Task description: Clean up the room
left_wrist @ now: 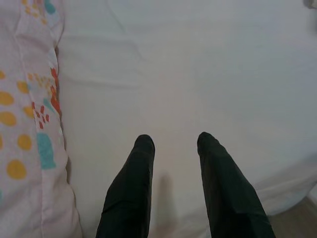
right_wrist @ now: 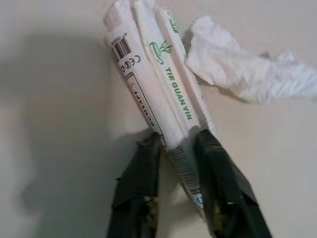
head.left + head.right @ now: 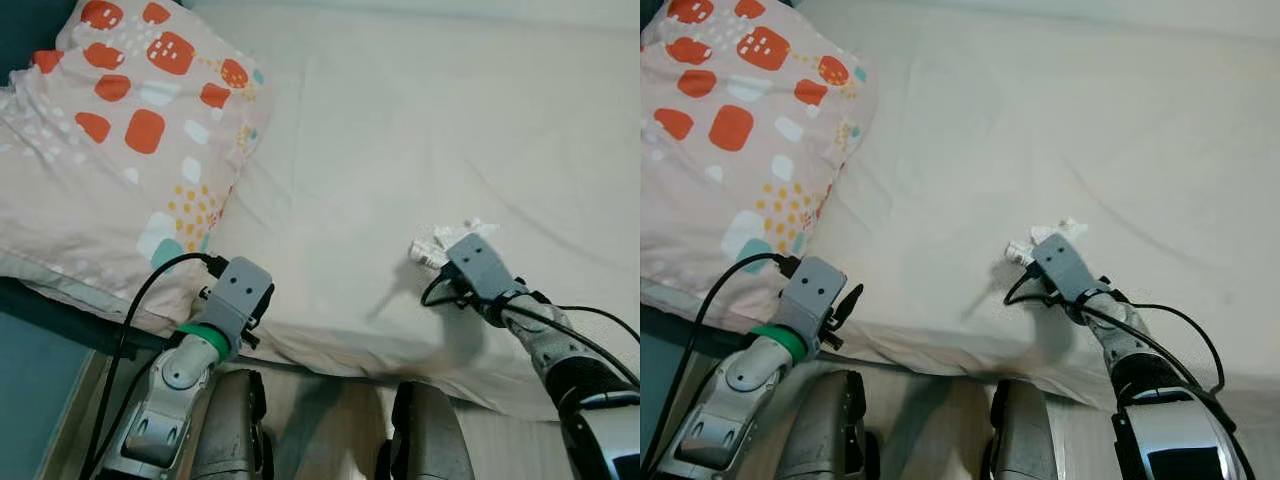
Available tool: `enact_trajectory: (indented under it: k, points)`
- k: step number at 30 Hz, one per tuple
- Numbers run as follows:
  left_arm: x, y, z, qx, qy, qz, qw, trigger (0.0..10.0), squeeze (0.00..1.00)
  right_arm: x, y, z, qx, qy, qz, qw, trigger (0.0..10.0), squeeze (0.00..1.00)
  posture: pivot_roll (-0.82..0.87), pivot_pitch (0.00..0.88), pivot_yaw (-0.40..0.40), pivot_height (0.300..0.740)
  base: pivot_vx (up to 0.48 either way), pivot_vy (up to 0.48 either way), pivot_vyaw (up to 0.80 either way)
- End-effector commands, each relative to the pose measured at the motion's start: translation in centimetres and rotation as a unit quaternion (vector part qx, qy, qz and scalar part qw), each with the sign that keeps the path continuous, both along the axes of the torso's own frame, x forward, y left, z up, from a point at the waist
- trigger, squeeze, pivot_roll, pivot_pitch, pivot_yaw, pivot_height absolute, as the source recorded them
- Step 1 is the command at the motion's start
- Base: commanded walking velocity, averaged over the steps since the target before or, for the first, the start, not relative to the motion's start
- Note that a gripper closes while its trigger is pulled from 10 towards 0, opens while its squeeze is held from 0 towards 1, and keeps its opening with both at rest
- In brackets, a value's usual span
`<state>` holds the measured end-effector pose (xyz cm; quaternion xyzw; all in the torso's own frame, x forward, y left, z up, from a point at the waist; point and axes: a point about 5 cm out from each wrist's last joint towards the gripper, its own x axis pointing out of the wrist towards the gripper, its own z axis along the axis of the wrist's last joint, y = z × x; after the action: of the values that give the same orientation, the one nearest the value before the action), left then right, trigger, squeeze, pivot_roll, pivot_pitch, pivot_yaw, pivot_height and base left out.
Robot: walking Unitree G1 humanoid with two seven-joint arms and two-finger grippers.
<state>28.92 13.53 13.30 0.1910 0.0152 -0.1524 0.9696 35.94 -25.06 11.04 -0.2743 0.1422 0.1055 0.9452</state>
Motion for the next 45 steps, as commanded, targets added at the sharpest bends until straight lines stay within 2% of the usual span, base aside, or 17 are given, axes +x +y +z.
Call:
enact_trajectory:
  k: [1, 7, 10, 13, 16, 23, 24, 25, 26, 27, 28, 29, 31, 32, 34, 37, 45]
  points:
    - [-0.1, 0.1, -0.8, 0.004, 0.018, 0.005, 1.0, 10.0, 0.0, -1.0, -0.3, -1.9, 0.019, 0.033, -0.013, 0.999, 0.0, 0.0, 0.22, 0.249, 0.069, 0.595, 0.0, 0.0, 0.0]
    - [0.1, -0.2, -0.4, -0.002, 0.012, 0.001, 1.0, 10.0, 0.0, -0.1, 0.7, 0.0, 0.019, -0.028, 0.023, 0.999, 0.0, 0.0, 0.21, 0.237, 0.071, 0.595, 0.0, 0.0, 0.0]
    - [0.5, 0.1, 0.5, -0.01, -0.002, 0.0, 1.0, 10.0, 0.0, 1.2, 3.3, 2.5, 0.025, -0.076, 0.1, 0.992, 0.0, 0.0, 0.2, 0.23, 0.071, 0.595, 0.0, 0.0, 0.0]
    - [0.7, 0.5, 0.9, -0.01, -0.01, 0.004, 1.0, 10.0, 0.0, 1.6, 4.5, 3.1, 0.029, -0.083, 0.129, 0.988, 0.0, 0.0, 0.21, 0.23, 0.068, 0.595, 0.0, 0.0, 0.0]
    - [1.1, 2.1, 2.6, -0.008, -0.034, 0.025, 0.999, 10.0, 0.0, 2.2, 8.2, 4.3, 0.048, -0.091, 0.205, 0.973, 0.0, 0.0, 0.22, 0.231, 0.057, 0.595, 0.0, 0.0, 0.0]
    - [0.9, 2.8, 3.4, -0.007, -0.046, 0.036, 0.998, 10.0, 0.0, 2.4, 10.1, 4.2, 0.053, -0.091, 0.22, 0.97, 0.0, 0.0, 0.24, 0.234, 0.042, 0.595, 0.0, 0.0, 0.0]
    - [0.7, 2.8, 3.3, -0.007, -0.047, 0.037, 0.998, 10.0, 0.0, 2.6, 9.6, 4.3, 0.05, -0.103, 0.183, 0.976, 10.0, 0.0, 0.24, 0.236, 0.037, 0.595, 0.0, 0.0, 0.0]
    - [0.5, 2.6, 3.2, -0.008, -0.044, 0.037, 0.998, 10.0, 0.0, 2.8, 7.9, 4.6, 0.037, -0.135, 0.117, 0.983, 10.0, 0.0, 0.24, 0.24, 0.041, 0.595, 0.0, 0.0, 0.0]
    - [0.5, 2.6, 3.2, -0.008, -0.044, 0.037, 0.998, 10.0, 0.0, 2.8, 7.9, 4.6, 0.037, -0.135, 0.117, 0.983, 10.0, 0.0, 0.24, 0.24, 0.041, 0.595, 0.0, 0.0, 0.0]
    - [0.3, 2.3, 2.7, -0.011, -0.037, 0.036, 0.999, 10.0, 0.0, 2.6, 3.8, 5.2, 0.026, -0.187, -0.016, 0.982, 10.0, 0.03, 0.24, 0.24, 0.041, 0.595, 0.0, 0.0, 0.0]
    - [0.3, 2.3, 2.7, -0.011, -0.037, 0.036, 0.999, 10.0, 0.0, 2.6, 3.8, 5.2, 0.026, -0.187, -0.016, 0.982, 10.0, 0.03, 0.24, 0.24, 0.041, 0.595, 0.0, 0.0, 0.0]
    - [0.3, 2.1, 2.5, -0.011, -0.032, 0.03, 0.999, 10.0, 0.0, 2.2, 1.5, 5.3, 0.03, -0.2, -0.071, 0.977, 10.0, 1.0, 0.21, 0.243, 0.063, 0.595, 0.0, 0.0, 0.0]
    - [0.3, 2.0, 2.4, -0.01, -0.029, 0.024, 0.999, 10.0, 0.0, 1.7, -0.1, 5.1, 0.04, -0.2, -0.102, 0.974, 10.0, 1.0, 0.21, 0.243, 0.063, 0.595, 0.0, 0.0, 0.0]
    - [0.5, 1.7, 2.3, -0.009, -0.026, 0.017, 0.999, 10.0, 0.0, 0.9, -1.7, 4.3, 0.104, -0.187, -0.13, 0.968, 10.0, 1.0, 0.2, 0.244, 0.073, 0.595, 0.0, 0.0, 0.0]
    - [0.5, 1.7, 2.3, -0.009, -0.026, 0.017, 0.999, 10.0, 0.0, 0.9, -1.7, 4.3, 0.104, -0.187, -0.13, 0.968, 10.0, 1.0, 0.2, 0.244, 0.073, 0.595, 0.0, 0.0, 0.0]
    - [0.9, 1.7, 2.6, -0.009, -0.027, 0.016, 0.999, 10.0, 0.0, 0.7, -1.2, 2.9, 0.256, -0.141, -0.122, 0.949, 10.0, 1.0, 0.21, 0.246, 0.072, 0.595, 0.0, 0.0, 0.0]
    - [0.6, 1.9, 2.4, -0.008, -0.024, 0.024, 0.999, 10.0, 0.0, -0.4, -0.8, -0.3, 0.232, -0.083, -0.148, 0.958, 10.0, 1.0, 0.21, 0.253, 0.064, 0.595, 0.0, 0.0, 0.0]
